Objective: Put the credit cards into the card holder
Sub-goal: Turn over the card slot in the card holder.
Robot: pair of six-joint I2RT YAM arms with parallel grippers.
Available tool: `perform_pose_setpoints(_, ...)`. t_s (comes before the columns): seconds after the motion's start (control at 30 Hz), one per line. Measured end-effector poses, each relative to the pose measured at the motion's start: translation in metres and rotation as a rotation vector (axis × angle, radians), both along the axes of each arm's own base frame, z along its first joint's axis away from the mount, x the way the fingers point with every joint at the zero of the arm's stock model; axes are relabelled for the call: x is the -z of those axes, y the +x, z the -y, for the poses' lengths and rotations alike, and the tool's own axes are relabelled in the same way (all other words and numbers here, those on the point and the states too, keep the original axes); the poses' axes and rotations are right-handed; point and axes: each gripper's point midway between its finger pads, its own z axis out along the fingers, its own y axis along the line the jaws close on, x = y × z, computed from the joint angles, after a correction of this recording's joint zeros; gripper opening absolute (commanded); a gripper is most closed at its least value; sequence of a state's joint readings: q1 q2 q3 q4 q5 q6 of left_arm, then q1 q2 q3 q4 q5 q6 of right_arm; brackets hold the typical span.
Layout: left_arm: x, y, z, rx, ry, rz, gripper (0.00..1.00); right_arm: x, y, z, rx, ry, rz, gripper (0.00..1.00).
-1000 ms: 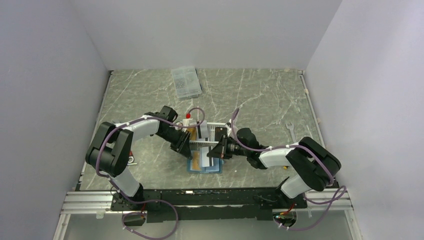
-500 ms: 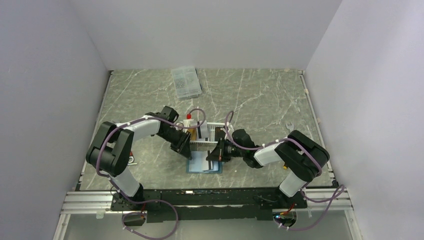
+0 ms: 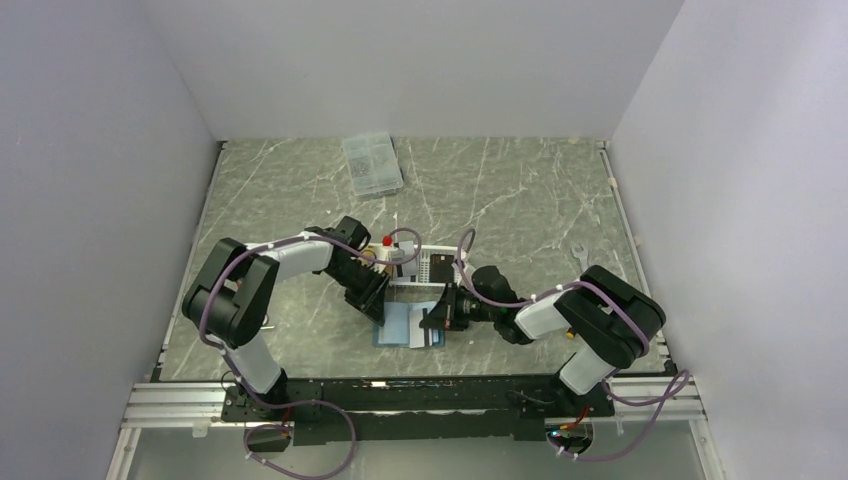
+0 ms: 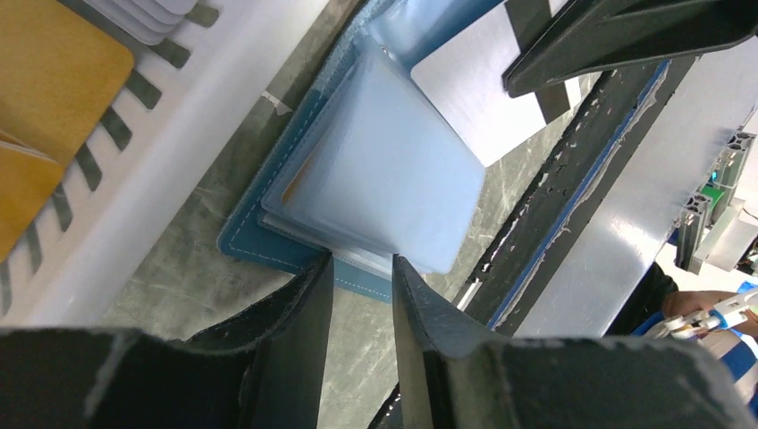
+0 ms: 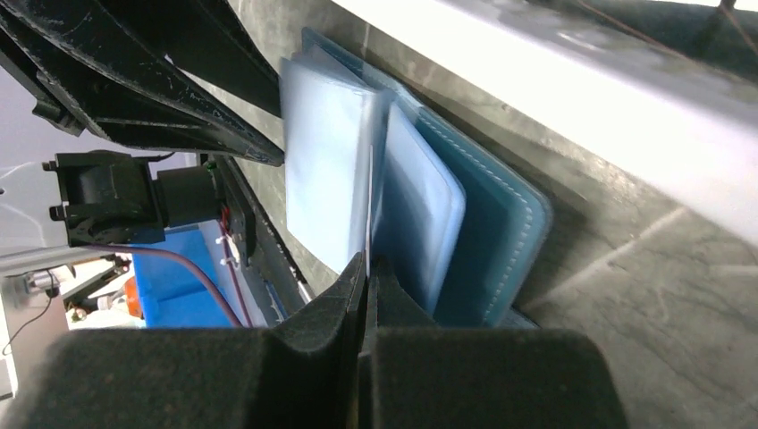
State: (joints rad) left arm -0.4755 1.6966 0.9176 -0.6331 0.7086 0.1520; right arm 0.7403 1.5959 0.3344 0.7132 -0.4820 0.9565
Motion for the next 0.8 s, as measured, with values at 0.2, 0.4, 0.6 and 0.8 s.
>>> perform_pose_setpoints(0.2,0.0077,-0.0045,0.0018,0.011,0.032,-0.024,0.29,0.0025,-0.0037,0.0044,0.006,0.006,-0.017,0.00)
perform_pose_setpoints(0.4,0.0089,-0.0036,0.0021,0.026,0.064,-0.004,0.27,0.0043,-0.0052,0.0027,-0.014,0.029,-0.036,0.00)
perform_pose_setpoints(0.6,0.0096,-0.0025,-0.0001,0.031,0.089,0.008,0.26,0.0074,-0.0063,-0.0024,-0.048,0.059,-0.078,0.00)
perform_pose_setpoints(0.8,0.0097,-0.0025,-0.0002,0.034,0.093,0.013,0.23,0.0053,-0.0058,-0.0038,-0.058,0.070,-0.082,0.00)
